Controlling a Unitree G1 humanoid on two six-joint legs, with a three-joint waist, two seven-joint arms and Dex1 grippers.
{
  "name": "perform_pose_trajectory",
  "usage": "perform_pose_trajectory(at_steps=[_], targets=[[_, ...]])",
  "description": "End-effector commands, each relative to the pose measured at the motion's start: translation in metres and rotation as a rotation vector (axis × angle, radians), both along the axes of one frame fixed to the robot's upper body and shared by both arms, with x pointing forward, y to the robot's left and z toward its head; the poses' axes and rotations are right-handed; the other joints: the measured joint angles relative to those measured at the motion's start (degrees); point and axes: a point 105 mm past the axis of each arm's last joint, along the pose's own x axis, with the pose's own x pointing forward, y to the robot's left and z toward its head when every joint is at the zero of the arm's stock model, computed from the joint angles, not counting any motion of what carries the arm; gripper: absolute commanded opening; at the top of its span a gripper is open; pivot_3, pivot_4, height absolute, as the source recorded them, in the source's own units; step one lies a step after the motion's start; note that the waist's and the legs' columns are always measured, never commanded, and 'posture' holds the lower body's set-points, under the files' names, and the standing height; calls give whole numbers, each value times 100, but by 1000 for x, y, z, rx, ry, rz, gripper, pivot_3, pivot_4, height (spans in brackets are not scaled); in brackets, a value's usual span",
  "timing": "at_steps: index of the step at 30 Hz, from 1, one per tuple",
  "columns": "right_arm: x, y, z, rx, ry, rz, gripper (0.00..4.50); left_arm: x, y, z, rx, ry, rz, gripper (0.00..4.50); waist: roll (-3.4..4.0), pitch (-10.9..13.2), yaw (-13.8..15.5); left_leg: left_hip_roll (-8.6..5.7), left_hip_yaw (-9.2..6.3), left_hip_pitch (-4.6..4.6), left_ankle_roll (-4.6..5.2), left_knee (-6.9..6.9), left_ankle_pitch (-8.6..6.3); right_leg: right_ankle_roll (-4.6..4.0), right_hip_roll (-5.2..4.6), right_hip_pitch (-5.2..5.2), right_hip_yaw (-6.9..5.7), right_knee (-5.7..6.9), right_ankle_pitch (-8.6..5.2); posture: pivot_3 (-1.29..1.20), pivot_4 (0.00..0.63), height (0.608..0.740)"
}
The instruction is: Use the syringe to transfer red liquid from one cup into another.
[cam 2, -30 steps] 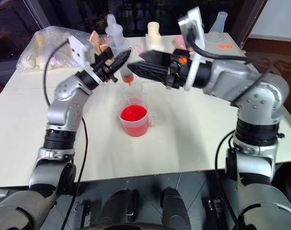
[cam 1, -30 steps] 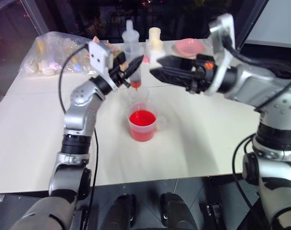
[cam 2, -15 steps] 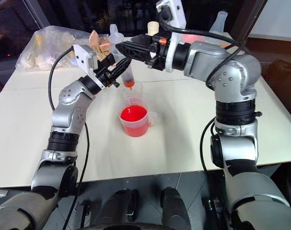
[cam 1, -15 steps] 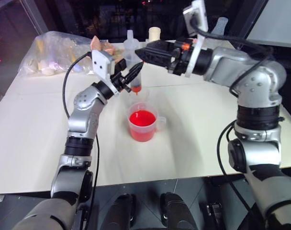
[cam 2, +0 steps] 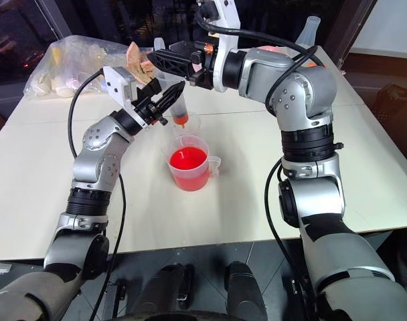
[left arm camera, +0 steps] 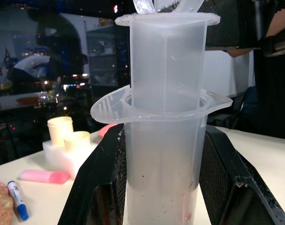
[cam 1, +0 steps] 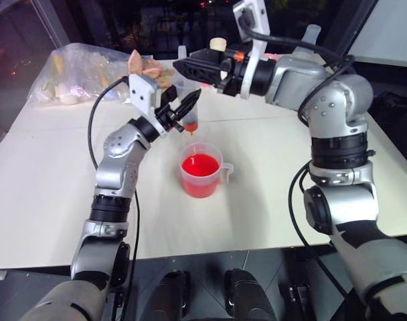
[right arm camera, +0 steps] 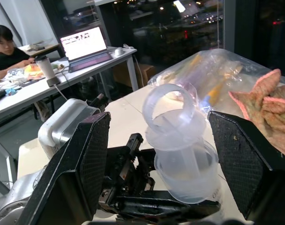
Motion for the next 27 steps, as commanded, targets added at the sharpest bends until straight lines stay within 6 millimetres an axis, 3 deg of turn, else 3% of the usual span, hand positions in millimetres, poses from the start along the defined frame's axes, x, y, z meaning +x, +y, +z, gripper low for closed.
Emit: perform_pose_trajectory(at_steps=[1,11,14,19,27], targets=[[-11,2,19,18,-64,30,3424,-6,0,12,-4,-53,2,1552,0,0,0,0,0,0,0,0,0,0,0,0,0,0,0,0,150,740],[-18,10,16,14,-49,65,3424,-5,-2,10,4,-45,-4,1552,0,0,-7,1,0,0,0,-1,0,0,1,-1,0,0,0,0,150,740],[-20,15,16,11,-48,78,2664,-5,-3,10,3,-42,-4,1552,0,0,-3,0,0,0,0,-1,0,0,1,-1,0,1,0,0,150,740],[-22,20,17,13,-48,95,75,-6,-4,8,4,-38,-6,1552,0,0,0,0,0,0,-2,-1,1,0,0,-1,0,0,0,0,150,740],[-18,30,8,-10,-23,110,27,-8,-5,10,-3,-38,-12,1552,0,0,-10,0,0,0,-6,-1,3,0,0,-1,0,1,0,0,150,740]])
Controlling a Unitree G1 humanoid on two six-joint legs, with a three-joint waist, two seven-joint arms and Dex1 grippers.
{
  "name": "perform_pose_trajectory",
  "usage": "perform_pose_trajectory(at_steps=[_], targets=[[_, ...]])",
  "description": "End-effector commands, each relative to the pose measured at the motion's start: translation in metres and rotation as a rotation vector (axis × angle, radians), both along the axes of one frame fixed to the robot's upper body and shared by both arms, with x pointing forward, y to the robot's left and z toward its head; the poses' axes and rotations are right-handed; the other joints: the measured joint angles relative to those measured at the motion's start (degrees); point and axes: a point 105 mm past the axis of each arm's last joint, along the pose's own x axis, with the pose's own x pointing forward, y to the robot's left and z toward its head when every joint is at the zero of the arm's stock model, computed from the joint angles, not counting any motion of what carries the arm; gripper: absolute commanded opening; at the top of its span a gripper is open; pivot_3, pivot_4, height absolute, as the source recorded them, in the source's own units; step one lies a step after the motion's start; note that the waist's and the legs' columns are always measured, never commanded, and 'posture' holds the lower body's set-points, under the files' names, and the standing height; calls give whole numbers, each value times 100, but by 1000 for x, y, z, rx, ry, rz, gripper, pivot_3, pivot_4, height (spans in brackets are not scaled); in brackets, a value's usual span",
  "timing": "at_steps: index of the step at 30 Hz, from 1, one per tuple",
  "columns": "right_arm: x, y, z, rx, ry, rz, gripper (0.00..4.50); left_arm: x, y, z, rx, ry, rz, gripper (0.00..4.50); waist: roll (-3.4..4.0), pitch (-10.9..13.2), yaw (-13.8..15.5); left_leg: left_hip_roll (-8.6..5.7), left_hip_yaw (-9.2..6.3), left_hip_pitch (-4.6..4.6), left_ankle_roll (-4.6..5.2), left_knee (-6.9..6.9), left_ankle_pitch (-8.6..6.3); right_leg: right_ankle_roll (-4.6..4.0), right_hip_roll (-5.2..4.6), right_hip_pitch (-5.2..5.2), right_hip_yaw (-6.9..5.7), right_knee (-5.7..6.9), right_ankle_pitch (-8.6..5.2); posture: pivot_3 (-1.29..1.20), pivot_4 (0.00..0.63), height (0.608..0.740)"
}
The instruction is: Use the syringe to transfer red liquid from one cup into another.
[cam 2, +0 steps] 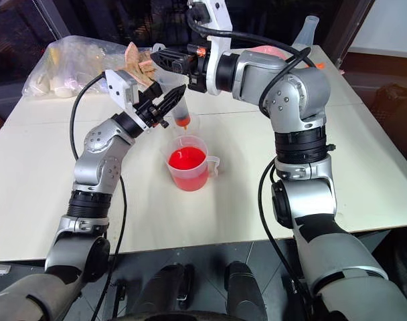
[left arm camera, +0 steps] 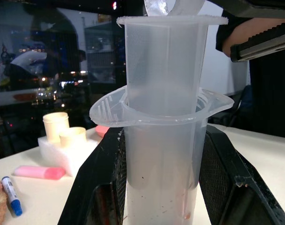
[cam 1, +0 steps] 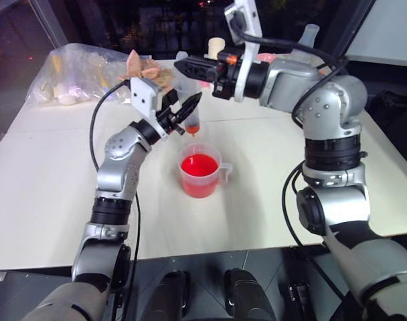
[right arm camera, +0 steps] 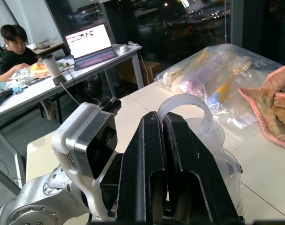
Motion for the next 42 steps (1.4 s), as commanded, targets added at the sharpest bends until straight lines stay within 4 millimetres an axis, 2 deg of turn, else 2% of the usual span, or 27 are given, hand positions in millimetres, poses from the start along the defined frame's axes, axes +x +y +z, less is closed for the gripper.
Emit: perform_pose_trajectory(at_steps=[1,15,23,42], targets=[[-11,17,10,-8,-43,76,27,-7,-4,16,-4,-56,-11,1552,0,0,-3,0,0,0,0,0,0,0,0,0,0,0,0,0,150,740],[3,25,-16,-58,38,67,27,-8,1,33,-22,-89,4,1552,0,0,0,0,0,0,-3,0,1,0,1,0,-1,1,0,0,150,740],[10,23,-36,-76,101,51,27,-6,0,36,-29,-92,0,1552,0,0,-2,0,0,0,-4,0,2,0,1,-1,-1,1,0,0,150,740],[25,12,-69,-104,170,-16,27,-3,0,48,-46,-125,0,1552,0,0,-5,0,0,0,-13,0,7,0,1,-1,-1,2,0,0,150,740]])
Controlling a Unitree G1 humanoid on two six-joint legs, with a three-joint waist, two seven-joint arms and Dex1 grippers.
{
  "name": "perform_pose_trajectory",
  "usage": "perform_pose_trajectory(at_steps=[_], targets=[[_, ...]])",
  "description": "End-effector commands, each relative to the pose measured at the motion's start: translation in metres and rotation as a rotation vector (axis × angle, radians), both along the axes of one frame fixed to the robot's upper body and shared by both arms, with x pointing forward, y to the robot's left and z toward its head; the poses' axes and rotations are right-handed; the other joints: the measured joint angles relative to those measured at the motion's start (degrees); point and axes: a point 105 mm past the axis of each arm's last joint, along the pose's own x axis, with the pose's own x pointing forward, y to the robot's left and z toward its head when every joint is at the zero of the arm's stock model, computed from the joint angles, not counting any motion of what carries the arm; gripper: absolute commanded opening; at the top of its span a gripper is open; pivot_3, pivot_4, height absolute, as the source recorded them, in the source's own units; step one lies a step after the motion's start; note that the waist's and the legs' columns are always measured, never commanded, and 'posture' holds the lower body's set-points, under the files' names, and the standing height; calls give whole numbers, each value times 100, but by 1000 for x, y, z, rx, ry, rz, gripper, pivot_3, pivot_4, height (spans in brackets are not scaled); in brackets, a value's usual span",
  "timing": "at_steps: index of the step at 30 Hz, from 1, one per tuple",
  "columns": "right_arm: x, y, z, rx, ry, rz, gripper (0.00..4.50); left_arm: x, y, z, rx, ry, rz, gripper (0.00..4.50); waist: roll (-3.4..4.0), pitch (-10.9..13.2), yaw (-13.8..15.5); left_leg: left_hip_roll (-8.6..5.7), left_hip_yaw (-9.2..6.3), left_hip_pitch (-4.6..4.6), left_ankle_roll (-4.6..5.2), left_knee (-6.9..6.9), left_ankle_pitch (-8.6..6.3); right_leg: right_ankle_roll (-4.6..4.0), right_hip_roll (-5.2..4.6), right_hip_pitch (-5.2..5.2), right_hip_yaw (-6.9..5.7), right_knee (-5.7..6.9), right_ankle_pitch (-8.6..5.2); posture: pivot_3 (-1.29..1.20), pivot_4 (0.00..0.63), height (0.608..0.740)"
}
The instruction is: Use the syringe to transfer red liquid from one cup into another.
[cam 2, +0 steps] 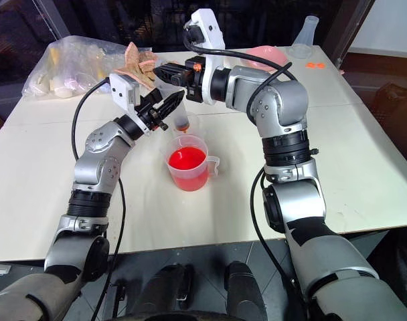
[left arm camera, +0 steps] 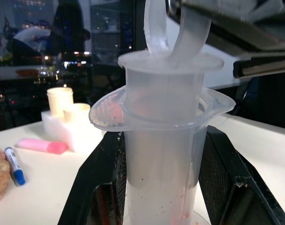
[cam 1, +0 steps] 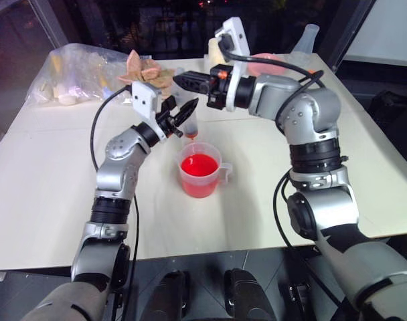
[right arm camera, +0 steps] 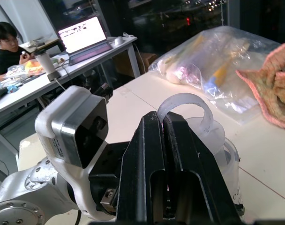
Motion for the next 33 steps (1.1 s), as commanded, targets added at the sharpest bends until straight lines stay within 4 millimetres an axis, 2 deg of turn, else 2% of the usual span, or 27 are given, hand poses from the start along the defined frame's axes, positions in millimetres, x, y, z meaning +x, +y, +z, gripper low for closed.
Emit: perform_pose_trajectory(at_steps=[1,9,16,19,24,26,31,33], targets=[[4,6,-36,-75,107,8,27,-14,-4,64,-44,-230,-24,1552,0,0,-2,0,0,0,0,0,0,0,0,0,0,0,0,0,150,740],[7,3,-43,-77,120,-7,27,-13,-5,69,-46,-240,-30,1552,0,0,-4,0,0,0,-1,0,0,0,0,0,0,1,0,0,150,740],[6,0,-36,-61,103,-8,27,-13,-6,68,-45,-238,-35,1552,0,0,-4,0,0,0,-1,0,0,0,0,0,0,1,0,0,150,740],[5,-4,-26,-27,99,-4,865,-14,-7,66,-45,-234,-37,1552,0,0,-2,0,-1,0,-1,0,0,0,0,0,0,0,0,0,150,740],[6,-18,-17,-6,90,-37,3258,-13,-6,62,-48,-222,-33,1552,0,0,-1,0,-1,0,-1,0,0,0,0,0,0,1,0,0,150,740],[6,-36,-11,0,80,-73,3258,-13,-6,61,-50,-218,-34,1552,0,0,13,0,-1,0,0,0,0,0,0,0,0,1,0,0,150,740],[-1,-66,-5,-3,71,-118,3258,-12,-7,61,-54,-216,-34,1552,0,0,36,-5,-6,-5,5,2,-3,0,-5,5,-3,-7,0,0,150,740],[-7,-86,1,-2,60,-148,3258,-13,-7,61,-56,-215,-35,1552,1,0,20,-5,-5,-6,5,0,-3,0,-5,2,-2,-7,0,0,150,740]])
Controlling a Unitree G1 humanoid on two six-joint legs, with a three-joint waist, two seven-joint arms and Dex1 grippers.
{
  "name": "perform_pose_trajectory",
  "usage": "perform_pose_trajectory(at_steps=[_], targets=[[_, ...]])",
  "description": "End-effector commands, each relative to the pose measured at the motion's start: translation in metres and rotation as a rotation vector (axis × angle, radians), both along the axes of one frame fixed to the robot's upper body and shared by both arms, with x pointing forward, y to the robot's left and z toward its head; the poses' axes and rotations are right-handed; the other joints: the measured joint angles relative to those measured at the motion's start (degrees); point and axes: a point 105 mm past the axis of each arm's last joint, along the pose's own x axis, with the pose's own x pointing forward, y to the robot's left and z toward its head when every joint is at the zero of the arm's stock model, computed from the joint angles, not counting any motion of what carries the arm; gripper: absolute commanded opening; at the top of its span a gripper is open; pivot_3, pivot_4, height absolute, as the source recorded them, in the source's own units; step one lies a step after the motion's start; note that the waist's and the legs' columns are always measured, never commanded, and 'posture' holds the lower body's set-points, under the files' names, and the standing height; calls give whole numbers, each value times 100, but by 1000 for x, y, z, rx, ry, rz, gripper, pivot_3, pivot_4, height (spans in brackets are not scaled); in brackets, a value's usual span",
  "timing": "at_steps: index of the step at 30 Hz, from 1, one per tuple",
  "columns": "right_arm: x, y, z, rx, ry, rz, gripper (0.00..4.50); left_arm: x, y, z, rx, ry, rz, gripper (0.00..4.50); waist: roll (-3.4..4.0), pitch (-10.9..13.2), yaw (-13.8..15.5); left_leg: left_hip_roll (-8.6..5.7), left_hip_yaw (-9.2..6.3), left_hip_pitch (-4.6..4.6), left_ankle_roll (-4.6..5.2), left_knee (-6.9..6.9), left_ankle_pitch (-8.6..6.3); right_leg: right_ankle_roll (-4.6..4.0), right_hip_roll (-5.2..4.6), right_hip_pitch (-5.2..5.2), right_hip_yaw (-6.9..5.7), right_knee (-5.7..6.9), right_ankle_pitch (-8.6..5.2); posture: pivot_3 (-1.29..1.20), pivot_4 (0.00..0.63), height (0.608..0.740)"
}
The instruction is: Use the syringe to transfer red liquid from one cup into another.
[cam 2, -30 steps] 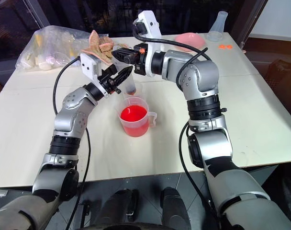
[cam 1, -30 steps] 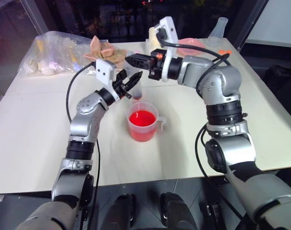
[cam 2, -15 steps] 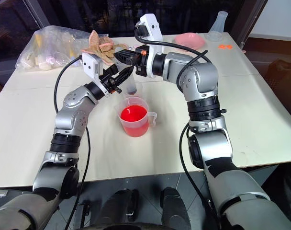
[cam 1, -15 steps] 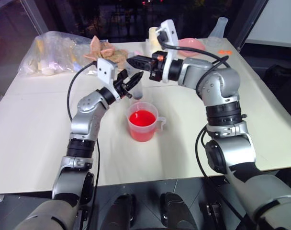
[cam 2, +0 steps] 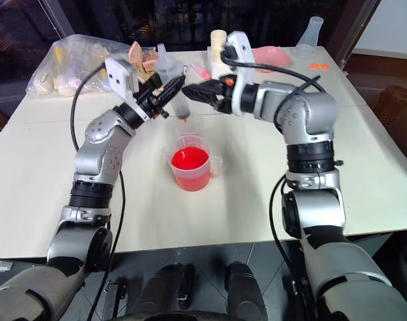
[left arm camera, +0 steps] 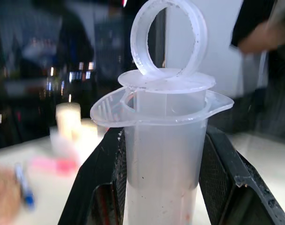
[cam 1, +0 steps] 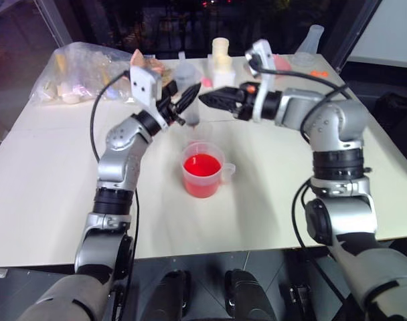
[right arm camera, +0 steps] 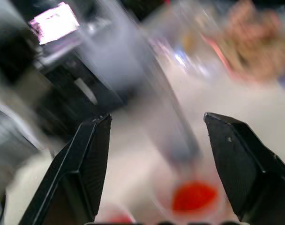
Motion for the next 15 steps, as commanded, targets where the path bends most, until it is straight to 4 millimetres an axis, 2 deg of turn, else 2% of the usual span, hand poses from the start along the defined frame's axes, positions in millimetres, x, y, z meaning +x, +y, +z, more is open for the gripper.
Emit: perform_pose_trajectory(at_steps=[1,4,8,15], targets=[[-18,-26,35,30,-104,-14,3258,-9,0,16,-21,-68,-14,1552,1,0,-18,1,0,0,-1,-2,0,0,1,-3,0,2,0,0,150,740],[-26,-39,41,43,-116,-37,3258,-9,1,18,-32,-59,-17,1552,1,0,-25,4,1,0,6,-7,-3,0,5,-6,0,2,0,0,150,740],[-32,-39,43,64,-118,-45,3258,-8,3,22,-55,-36,-20,1552,1,0,-31,6,1,3,17,-6,-10,0,6,-4,1,5,0,0,150,740],[-31,-41,35,85,-90,-81,3258,2,18,52,-188,184,-8,1552,1,0,-2,5,-1,0,17,4,-9,0,5,-2,1,7,0,0,150,740]])
